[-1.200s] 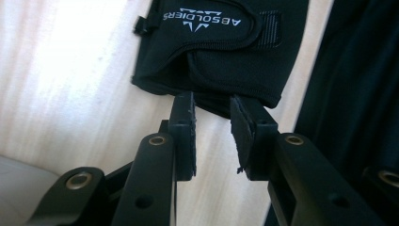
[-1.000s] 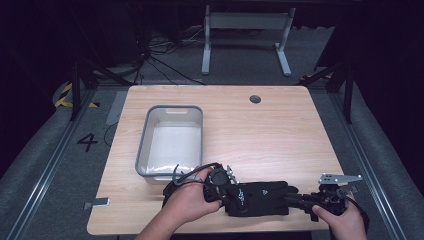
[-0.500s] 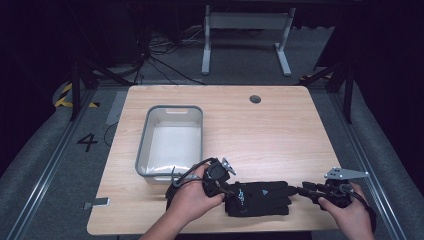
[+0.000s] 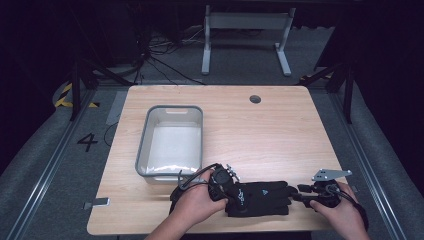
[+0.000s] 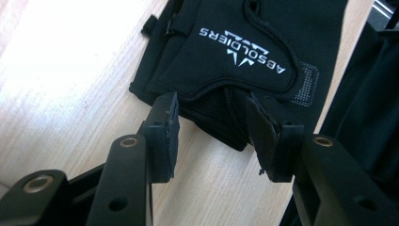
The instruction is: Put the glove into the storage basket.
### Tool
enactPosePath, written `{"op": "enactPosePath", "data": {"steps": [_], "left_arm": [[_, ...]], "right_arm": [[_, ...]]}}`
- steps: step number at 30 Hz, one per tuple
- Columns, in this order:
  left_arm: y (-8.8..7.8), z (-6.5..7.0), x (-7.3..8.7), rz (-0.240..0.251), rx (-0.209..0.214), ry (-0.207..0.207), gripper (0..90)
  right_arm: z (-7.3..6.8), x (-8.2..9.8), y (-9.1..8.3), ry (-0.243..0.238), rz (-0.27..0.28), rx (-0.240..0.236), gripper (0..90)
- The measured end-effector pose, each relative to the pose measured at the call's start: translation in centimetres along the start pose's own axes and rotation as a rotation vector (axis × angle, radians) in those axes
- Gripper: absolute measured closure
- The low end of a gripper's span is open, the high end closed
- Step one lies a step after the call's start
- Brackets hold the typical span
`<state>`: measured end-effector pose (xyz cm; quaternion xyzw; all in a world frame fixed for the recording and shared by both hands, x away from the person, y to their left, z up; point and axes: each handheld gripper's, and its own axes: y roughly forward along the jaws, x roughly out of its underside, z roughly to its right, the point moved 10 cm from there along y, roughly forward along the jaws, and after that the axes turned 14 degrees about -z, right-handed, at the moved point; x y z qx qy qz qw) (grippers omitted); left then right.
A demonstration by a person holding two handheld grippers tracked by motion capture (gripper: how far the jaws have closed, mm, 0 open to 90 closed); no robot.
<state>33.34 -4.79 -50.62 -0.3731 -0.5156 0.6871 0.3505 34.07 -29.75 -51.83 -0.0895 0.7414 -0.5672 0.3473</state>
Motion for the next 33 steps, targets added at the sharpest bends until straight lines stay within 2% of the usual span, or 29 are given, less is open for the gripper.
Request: {"op": "enactPosePath", "data": {"steps": [3,8,12,19,22,25,26,27,28,29,30,33], "left_arm": [[0.5,-0.1,0.1,-0.016,-0.006,-0.003,54.1],[1.1,-0.1,0.2,-0.037,-0.005,-0.006,54.6],[1.4,-0.1,0.1,-0.046,-0.004,-0.008,55.4],[1.8,0.0,0.1,-0.054,-0.009,-0.016,55.5],[1.9,0.1,0.1,-0.06,-0.011,-0.009,59.1],[1.8,0.3,-0.1,-0.052,-0.025,0.005,69.7],[1.8,0.3,-0.1,-0.052,-0.025,0.005,77.7],[1.6,0.4,-0.1,-0.048,-0.03,0.011,77.7],[1.6,0.4,-0.1,-0.046,-0.034,0.012,84.9],[1.5,0.5,-0.1,-0.047,-0.034,0.016,84.9],[1.4,0.6,-0.1,-0.046,-0.035,0.016,89.5],[1.3,0.7,-0.1,-0.049,-0.05,0.023,89.8]], "right_arm": [[-0.3,0.0,0.2,-0.016,-0.015,-0.013,65.7],[-0.1,0.1,0.0,-0.037,-0.024,0.014,80.6],[-0.1,0.1,-0.2,-0.044,-0.017,0.02,84.3],[-0.3,0.0,-0.5,-0.044,-0.008,0.027,85.7],[-0.3,0.0,-0.4,-0.043,-0.013,0.03,85.8],[-0.3,-0.1,-0.4,-0.045,-0.012,0.033,85.8],[-0.3,-0.1,-0.4,-0.045,-0.012,0.033,85.8],[-0.3,-0.1,-0.4,-0.046,-0.011,0.033,85.9],[-0.4,-0.2,-0.5,-0.044,-0.006,0.03,86.0],[-0.4,-0.2,-0.5,-0.044,-0.006,0.03,86.0],[-0.4,-0.2,-0.5,-0.044,-0.003,0.032,86.0],[-0.5,-0.2,-0.9,-0.038,0.006,0.026,86.2]]}}
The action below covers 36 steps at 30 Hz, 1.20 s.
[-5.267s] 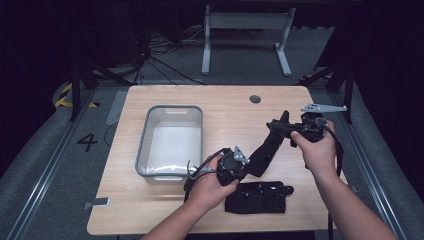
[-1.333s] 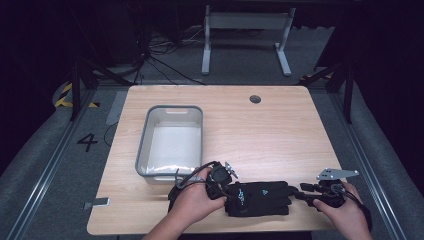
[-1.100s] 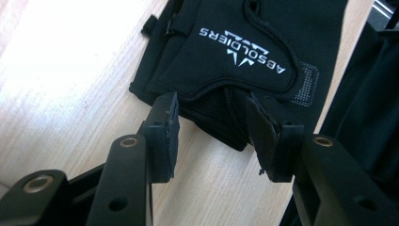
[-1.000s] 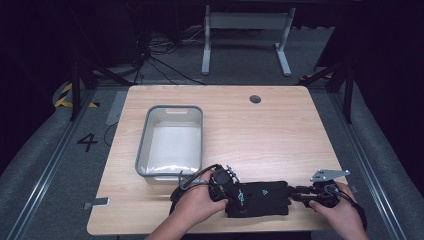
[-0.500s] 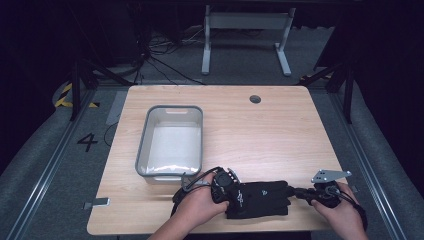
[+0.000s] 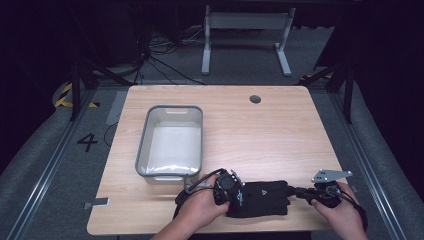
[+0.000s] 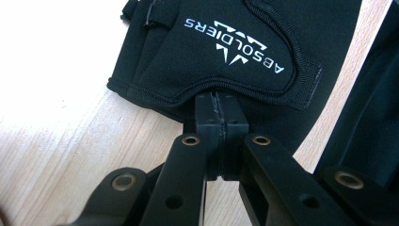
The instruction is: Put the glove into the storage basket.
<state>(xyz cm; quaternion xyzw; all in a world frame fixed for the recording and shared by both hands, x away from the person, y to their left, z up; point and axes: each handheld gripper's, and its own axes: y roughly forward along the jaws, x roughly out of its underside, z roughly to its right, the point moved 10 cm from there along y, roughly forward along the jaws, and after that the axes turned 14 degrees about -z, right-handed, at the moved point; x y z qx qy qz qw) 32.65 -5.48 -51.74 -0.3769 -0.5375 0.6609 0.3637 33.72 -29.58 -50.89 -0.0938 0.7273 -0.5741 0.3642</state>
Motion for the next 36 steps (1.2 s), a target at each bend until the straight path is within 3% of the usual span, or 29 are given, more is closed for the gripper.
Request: {"op": "enactPosePath", "data": {"steps": [12,21,28,36], "left_arm": [[-2.2,0.8,0.0,0.055,0.012,0.025,90.0],[-3.8,0.7,0.1,0.103,0.029,0.015,90.0],[-4.2,0.2,0.1,0.108,0.05,0.005,90.0],[-3.3,-0.2,-0.1,0.075,0.062,0.009,90.0]], "right_arm": [[-0.3,-0.6,-2.4,0.014,0.047,0.003,86.5],[-0.8,-1.4,-3.9,0.038,0.074,-0.023,86.6],[-0.8,-2.1,-4.5,0.056,0.087,-0.026,86.6],[-0.3,-1.8,-3.7,0.083,0.057,-0.037,86.6]]}}
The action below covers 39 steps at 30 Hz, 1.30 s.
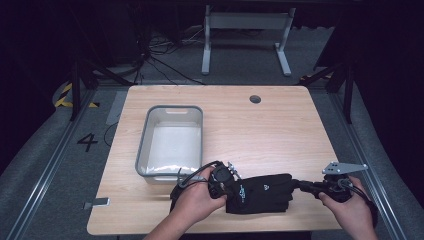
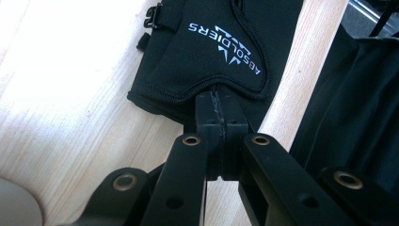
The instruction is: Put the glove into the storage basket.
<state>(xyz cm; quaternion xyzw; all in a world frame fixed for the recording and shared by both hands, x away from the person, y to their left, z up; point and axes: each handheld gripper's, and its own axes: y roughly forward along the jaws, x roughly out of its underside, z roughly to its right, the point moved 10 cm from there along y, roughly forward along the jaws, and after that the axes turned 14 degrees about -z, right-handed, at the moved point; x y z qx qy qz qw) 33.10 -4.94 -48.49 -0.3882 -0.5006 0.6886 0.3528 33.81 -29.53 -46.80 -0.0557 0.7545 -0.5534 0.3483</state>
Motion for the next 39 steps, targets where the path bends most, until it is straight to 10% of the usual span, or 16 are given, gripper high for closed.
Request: {"op": "enactPosePath", "data": {"steps": [21,39], "left_arm": [[2.3,-1.1,0.0,-0.053,-0.008,-0.024,81.7],[-0.5,-0.4,-1.3,0.068,0.006,-0.02,58.3]], "right_arm": [[1.7,0.7,2.9,0.043,-0.058,-0.011,79.2],[3.5,0.3,1.2,0.066,0.032,0.031,71.6]]}}
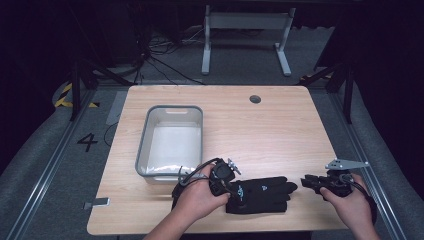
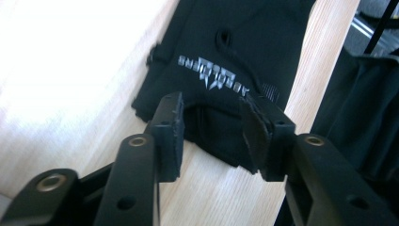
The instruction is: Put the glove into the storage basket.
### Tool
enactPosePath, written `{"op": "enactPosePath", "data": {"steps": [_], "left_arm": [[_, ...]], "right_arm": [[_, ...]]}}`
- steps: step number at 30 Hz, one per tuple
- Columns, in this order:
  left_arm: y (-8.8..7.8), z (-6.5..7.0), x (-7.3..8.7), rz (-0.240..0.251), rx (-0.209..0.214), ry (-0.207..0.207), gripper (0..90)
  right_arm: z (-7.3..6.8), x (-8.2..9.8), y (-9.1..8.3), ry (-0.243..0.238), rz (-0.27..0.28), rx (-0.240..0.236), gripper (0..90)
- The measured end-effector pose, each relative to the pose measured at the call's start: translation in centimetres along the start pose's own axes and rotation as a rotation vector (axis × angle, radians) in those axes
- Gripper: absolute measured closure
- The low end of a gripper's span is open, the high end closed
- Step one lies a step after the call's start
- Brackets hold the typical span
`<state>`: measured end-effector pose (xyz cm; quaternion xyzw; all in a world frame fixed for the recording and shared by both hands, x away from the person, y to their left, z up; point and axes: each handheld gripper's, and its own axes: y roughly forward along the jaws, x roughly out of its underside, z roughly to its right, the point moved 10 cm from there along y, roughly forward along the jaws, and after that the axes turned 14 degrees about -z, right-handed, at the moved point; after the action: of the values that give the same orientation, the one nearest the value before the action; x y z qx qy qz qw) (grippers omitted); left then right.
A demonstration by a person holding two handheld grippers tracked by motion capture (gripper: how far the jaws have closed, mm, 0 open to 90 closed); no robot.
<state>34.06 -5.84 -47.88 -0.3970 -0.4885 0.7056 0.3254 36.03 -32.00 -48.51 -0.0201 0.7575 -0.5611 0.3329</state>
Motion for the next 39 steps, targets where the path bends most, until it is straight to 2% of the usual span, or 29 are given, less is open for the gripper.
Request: {"op": "enactPosePath", "data": {"steps": [6,11,14,19,27,30,34,39], "left_arm": [[-0.4,0.5,-1.2,0.035,-0.013,0.03,53.7],[-0.2,0.6,-1.8,0.048,-0.009,0.033,52.5],[0.0,0.8,-2.4,0.054,0.003,0.039,52.2],[0.6,1.3,-3.8,0.065,0.026,0.075,48.8],[1.8,2.4,-5.9,0.058,0.038,0.147,45.5],[2.5,2.9,-6.7,0.05,0.055,0.171,44.1],[3.3,3.4,-7.3,0.047,0.053,0.211,40.2],[4.3,3.2,-7.5,0.015,0.037,0.208,36.3]], "right_arm": [[0.0,-0.1,-0.5,0.004,0.018,-0.009,71.6],[0.5,0.0,-0.5,0.017,0.019,-0.012,70.4],[0.8,0.1,-0.4,0.021,0.024,-0.01,69.5],[1.1,0.1,-0.3,0.023,0.031,-0.011,68.5],[1.3,0.4,-0.3,0.032,0.029,-0.022,67.9],[1.3,0.4,-0.3,0.032,0.029,-0.024,67.9],[1.0,0.4,-0.4,0.027,0.034,-0.029,67.9],[0.8,0.4,-0.4,0.026,0.03,-0.036,67.6]]}}
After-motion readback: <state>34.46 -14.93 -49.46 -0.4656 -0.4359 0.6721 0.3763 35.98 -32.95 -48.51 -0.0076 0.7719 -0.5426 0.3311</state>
